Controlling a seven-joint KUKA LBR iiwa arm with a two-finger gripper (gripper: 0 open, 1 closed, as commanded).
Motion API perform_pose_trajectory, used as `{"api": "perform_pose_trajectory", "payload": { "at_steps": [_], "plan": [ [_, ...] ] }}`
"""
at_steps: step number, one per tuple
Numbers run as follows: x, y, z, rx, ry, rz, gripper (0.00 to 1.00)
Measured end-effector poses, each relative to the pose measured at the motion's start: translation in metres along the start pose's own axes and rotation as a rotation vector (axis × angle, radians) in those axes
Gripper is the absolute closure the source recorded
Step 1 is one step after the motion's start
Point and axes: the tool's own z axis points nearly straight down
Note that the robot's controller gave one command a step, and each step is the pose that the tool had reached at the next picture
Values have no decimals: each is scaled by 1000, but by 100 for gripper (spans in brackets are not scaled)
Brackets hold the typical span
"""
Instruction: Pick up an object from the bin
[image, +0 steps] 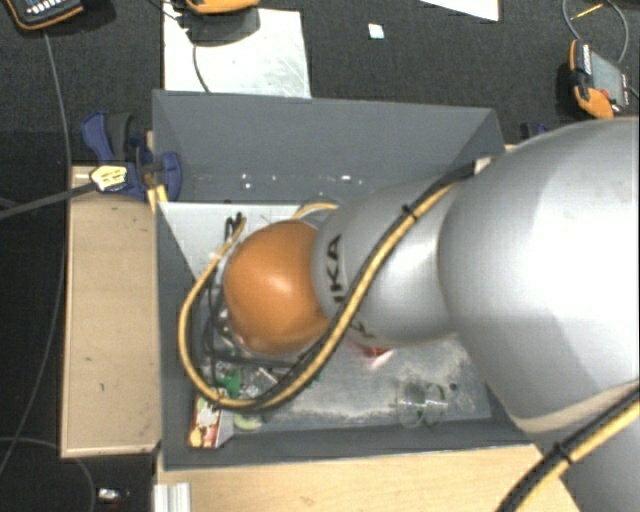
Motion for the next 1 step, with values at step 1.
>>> {"api": "perform_pose_trajectory", "payload": {
  "at_steps": [1],
  "plan": [
    [0,1,-9,-1,-1,3,100]
  ]
}}
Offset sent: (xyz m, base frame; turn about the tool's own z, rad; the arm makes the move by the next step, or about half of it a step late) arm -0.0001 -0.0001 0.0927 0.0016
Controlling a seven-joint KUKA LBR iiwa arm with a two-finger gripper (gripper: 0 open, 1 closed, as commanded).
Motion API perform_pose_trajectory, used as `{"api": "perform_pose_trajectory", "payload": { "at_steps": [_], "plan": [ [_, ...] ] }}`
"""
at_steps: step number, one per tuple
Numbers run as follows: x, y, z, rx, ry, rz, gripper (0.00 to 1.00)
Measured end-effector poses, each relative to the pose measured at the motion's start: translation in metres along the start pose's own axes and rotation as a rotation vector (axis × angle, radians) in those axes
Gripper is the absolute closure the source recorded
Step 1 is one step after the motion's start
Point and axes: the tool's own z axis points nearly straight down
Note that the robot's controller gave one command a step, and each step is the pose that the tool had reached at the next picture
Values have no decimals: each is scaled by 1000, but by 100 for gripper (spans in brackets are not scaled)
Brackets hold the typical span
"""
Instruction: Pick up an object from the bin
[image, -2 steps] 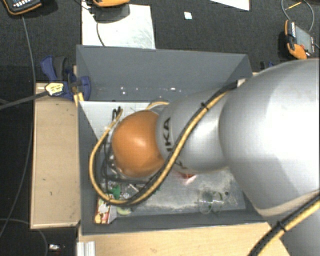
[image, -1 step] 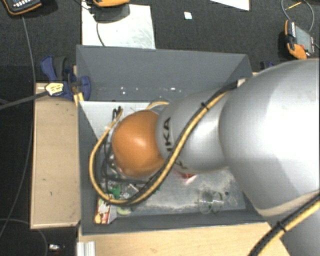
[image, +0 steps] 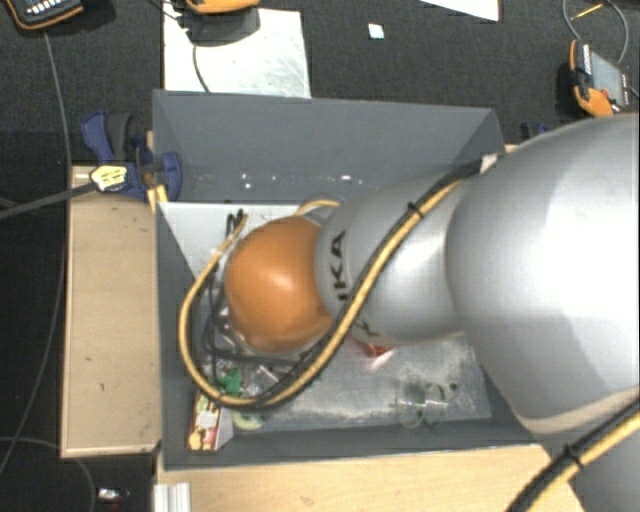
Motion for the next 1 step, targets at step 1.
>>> {"api": "perform_pose_trajectory", "payload": {
  "at_steps": [1],
  "plan": [
    [2,1,-32,-3,8,1,100]
  ]
}}
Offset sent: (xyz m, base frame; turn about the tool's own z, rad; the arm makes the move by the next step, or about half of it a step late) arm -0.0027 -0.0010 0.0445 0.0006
